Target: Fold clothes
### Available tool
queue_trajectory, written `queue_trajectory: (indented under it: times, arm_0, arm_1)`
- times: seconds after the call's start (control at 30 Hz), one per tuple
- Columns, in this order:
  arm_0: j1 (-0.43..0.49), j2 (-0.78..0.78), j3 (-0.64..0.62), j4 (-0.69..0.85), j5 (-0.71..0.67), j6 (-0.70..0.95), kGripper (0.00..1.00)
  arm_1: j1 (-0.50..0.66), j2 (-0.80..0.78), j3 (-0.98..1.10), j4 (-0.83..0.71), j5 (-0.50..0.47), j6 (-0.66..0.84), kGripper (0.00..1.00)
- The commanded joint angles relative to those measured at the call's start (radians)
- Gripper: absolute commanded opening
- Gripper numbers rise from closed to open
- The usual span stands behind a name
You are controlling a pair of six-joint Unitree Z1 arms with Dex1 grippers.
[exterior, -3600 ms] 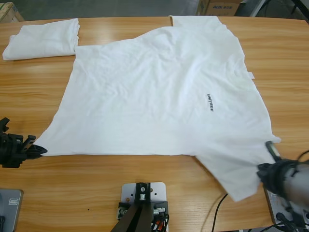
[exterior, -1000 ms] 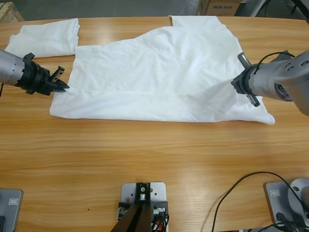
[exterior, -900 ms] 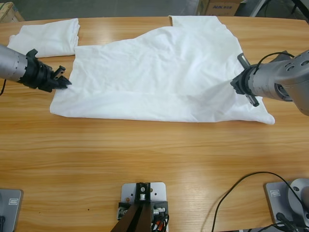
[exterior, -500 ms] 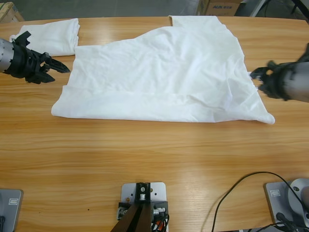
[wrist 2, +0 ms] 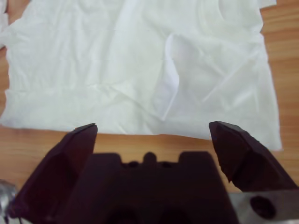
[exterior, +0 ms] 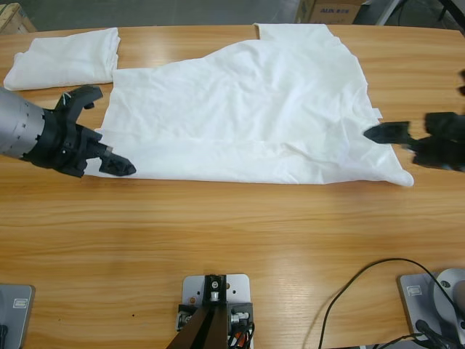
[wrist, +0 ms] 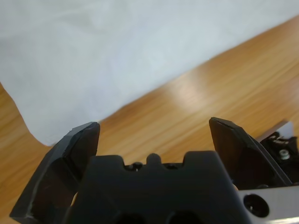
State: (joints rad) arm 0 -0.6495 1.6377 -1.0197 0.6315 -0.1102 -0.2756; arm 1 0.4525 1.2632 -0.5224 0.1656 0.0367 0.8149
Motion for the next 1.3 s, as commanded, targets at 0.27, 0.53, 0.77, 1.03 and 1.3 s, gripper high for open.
queue_trajectory:
  times: [0.27, 0.53, 0.77, 1.03, 1.3]
  arm_0:
    - [-0.052, 0.045, -0.050, 0.049, 0.034, 0.009, 0.918]
    - [-0.058, 0.048, -0.045, 0.048, 0.035, 0.007, 0.918]
    - [-0.062, 0.039, -0.045, 0.048, 0.035, 0.007, 0.918]
    - [-0.069, 0.041, -0.042, 0.047, 0.035, 0.007, 0.918]
    - [-0.071, 0.036, -0.021, 0.046, 0.035, 0.007, 0.918]
  arm_1:
    - [-0.148, 0.160, 0.178, -0.249, 0.007, 0.116, 0.605]
    - [-0.152, 0.249, 0.182, -0.305, 0.010, 0.115, 0.600]
    - [-0.164, 0.323, 0.200, -0.400, 0.016, 0.113, 0.473]
    - [-0.169, 0.260, 0.221, -0.387, -0.005, 0.067, 0.000]
    - [-0.173, 0.229, 0.182, -0.303, -0.024, 0.015, 0.000]
